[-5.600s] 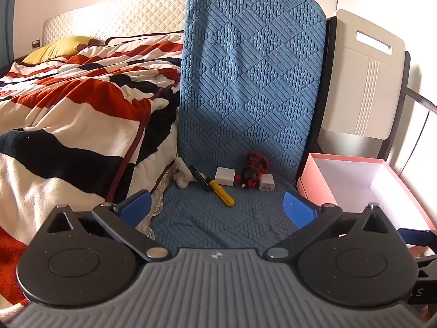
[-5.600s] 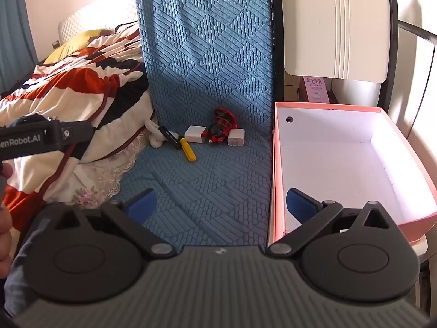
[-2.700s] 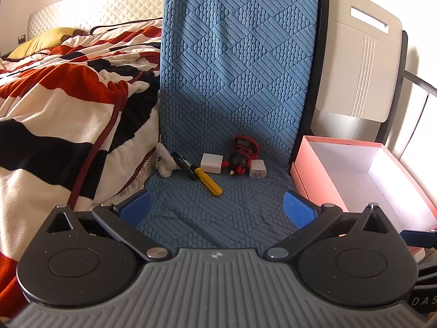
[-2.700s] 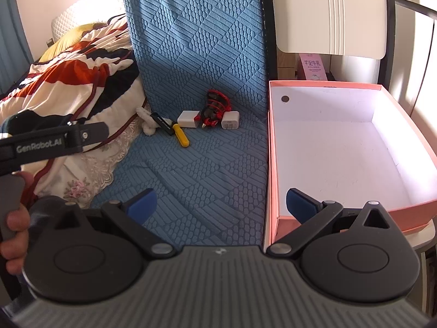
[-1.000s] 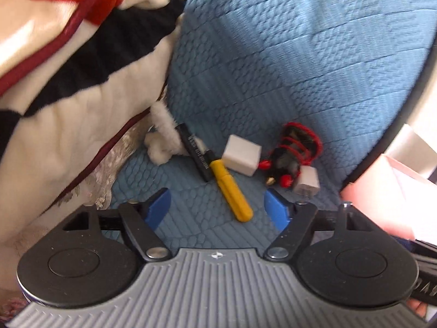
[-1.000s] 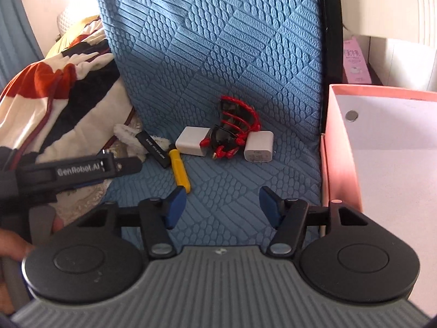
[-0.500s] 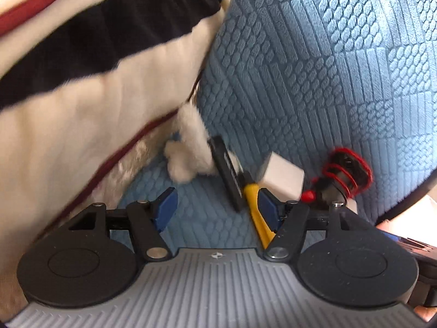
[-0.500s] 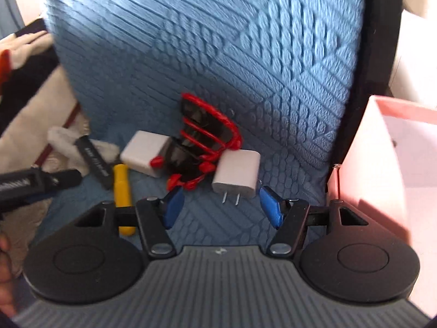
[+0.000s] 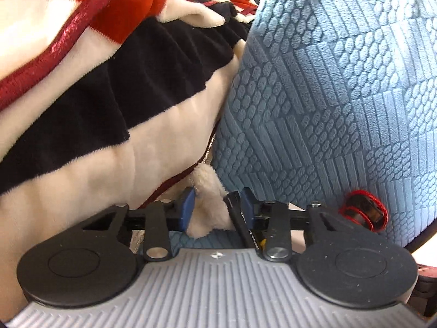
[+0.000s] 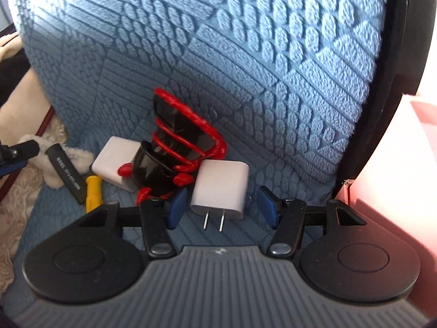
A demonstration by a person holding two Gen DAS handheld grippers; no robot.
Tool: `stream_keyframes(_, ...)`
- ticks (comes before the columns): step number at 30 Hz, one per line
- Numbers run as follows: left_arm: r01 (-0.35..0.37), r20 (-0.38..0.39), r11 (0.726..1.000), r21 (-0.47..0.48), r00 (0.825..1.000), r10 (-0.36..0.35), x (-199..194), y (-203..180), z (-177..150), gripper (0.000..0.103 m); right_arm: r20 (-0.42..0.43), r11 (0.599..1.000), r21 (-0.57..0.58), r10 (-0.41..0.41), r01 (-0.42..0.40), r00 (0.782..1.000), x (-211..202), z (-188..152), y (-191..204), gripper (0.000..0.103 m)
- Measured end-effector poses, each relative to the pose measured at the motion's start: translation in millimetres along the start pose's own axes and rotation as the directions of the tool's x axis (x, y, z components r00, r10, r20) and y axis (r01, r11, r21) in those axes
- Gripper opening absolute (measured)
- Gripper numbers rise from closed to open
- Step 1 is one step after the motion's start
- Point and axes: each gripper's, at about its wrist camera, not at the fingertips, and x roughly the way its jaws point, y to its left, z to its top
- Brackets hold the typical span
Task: Organize rigid objects
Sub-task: 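Reach the right gripper to the white charger while the left gripper approaches the white plush toy, then close the right gripper on the white charger while the left gripper grasps the plush toy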
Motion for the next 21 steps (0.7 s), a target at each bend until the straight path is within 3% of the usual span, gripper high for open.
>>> stream_keyframes(6, -0.022, -0.001, 0.999, -0.028, 1.0, 0.022, 14.6, 1.0, 10.6, 0.024, 0.008, 0.998, -0.054, -0.035, 0.035, 0.999, 10.0, 1.4, 6.0, 0.06)
stream_keyframes(9, -0.017, -0.006, 0.999, -0.048, 1.0, 0.017, 17.8, 3.9, 15.8, 0.018, 0.009, 0.995, -0.095, -0.041, 0.042, 0.999, 12.4, 1.1, 11.6, 0.051)
stream_keyframes(21, 0.021, -0.014, 1.0, -0.005, 1.0, -0.021, 7.4, -7.1, 16.0, 0.013, -0.018, 0.988, -0.137, -0.071, 0.067, 0.997, 9.7, 1.5, 25.8, 0.046)
